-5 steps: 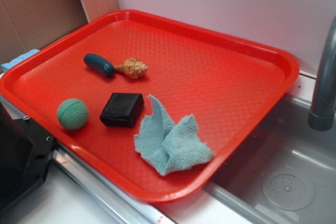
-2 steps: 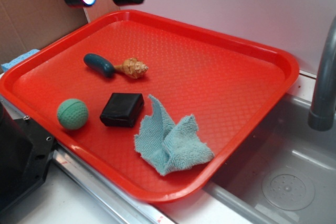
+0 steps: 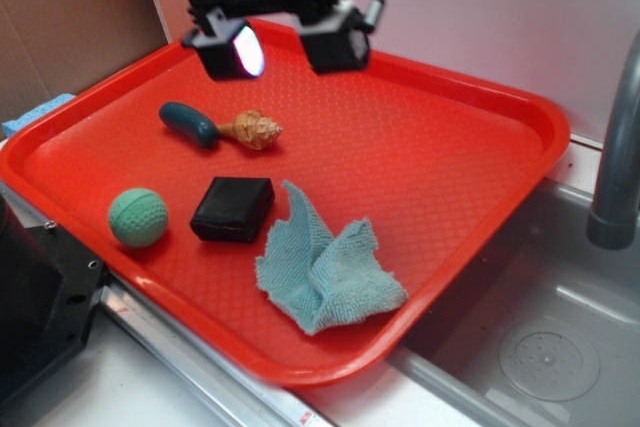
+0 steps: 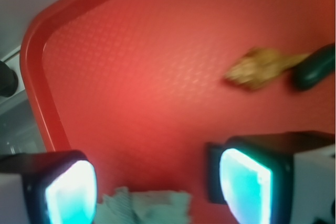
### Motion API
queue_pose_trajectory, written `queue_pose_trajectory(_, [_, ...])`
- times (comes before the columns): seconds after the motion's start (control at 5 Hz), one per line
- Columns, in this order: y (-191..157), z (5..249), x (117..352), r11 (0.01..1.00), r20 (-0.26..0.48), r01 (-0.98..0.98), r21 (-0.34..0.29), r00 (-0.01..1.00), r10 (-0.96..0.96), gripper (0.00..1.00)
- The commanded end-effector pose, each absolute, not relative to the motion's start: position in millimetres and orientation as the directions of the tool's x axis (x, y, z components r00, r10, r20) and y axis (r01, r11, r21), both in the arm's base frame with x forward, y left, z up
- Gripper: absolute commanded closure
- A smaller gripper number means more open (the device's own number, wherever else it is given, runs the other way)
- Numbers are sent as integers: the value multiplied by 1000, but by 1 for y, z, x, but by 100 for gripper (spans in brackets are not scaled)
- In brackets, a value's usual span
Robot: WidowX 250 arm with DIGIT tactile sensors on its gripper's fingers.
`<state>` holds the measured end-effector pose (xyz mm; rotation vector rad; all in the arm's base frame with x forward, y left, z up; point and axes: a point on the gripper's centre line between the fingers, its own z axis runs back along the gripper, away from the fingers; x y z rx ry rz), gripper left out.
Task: Grab the blue cloth.
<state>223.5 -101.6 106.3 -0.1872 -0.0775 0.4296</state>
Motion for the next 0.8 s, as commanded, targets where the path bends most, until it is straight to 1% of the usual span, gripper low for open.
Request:
queue_pose_trajectory(0.0, [-144, 84, 218, 889, -32, -406, -212, 912, 409, 0])
queue_pose_trajectory(0.2, [-157, 72, 205, 887, -78, -415, -202, 910, 407, 0])
queue_pose_trajectory(0.4, [-167, 55, 191, 891, -87, -419, -174, 908, 410, 0])
queue_pose_trajectory(0.6, [-171, 40, 180, 893, -93, -416, -172, 909, 406, 0])
